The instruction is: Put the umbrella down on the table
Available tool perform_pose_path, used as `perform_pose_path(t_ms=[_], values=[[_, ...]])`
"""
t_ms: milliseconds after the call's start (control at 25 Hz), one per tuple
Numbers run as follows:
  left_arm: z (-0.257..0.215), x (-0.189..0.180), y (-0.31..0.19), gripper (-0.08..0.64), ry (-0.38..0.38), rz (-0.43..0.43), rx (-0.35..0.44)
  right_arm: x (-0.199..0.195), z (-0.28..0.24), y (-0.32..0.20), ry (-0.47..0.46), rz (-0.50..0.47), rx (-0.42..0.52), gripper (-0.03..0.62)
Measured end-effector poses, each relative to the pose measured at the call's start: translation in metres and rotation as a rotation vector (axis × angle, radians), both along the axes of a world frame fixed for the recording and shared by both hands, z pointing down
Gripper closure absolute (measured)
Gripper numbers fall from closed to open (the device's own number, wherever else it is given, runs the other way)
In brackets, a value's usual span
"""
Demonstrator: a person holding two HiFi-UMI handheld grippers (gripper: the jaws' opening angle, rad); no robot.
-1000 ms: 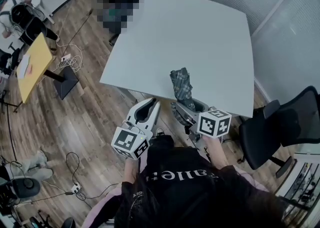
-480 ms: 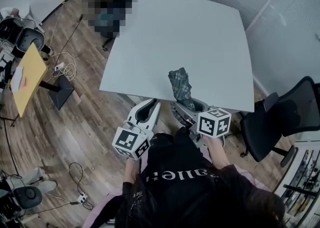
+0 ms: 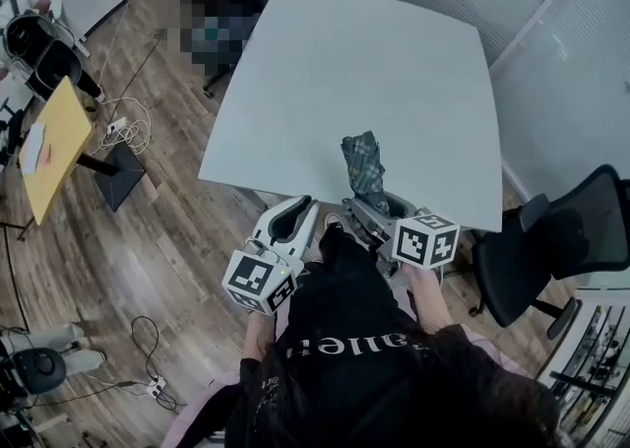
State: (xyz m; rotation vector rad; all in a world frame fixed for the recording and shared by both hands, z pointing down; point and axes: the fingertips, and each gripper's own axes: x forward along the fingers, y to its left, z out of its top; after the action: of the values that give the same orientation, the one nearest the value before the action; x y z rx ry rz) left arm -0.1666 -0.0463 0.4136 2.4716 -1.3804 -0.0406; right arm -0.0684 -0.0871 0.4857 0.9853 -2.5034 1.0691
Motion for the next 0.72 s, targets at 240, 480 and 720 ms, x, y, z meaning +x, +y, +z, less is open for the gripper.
perform_pose_path(t_ms=[240, 480, 720], values=[[0.004, -0.010, -0.030, 0.500, -0.012, -0.010, -0.015, -0.003, 0.009, -0.040, 0.001, 0.012, -0.014, 0.357], [0.008, -0.017, -0.068, 0.500, -0.020, -0.011, -0.021, -0.008, 0.022, -0.093, 0.039, 0.004, -0.007, 0.357], [0.012, -0.014, -0.115, 0.500, -0.034, -0.017, -0.031, -0.001, 0.044, -0.169, 0.108, -0.009, -0.009, 0.357]])
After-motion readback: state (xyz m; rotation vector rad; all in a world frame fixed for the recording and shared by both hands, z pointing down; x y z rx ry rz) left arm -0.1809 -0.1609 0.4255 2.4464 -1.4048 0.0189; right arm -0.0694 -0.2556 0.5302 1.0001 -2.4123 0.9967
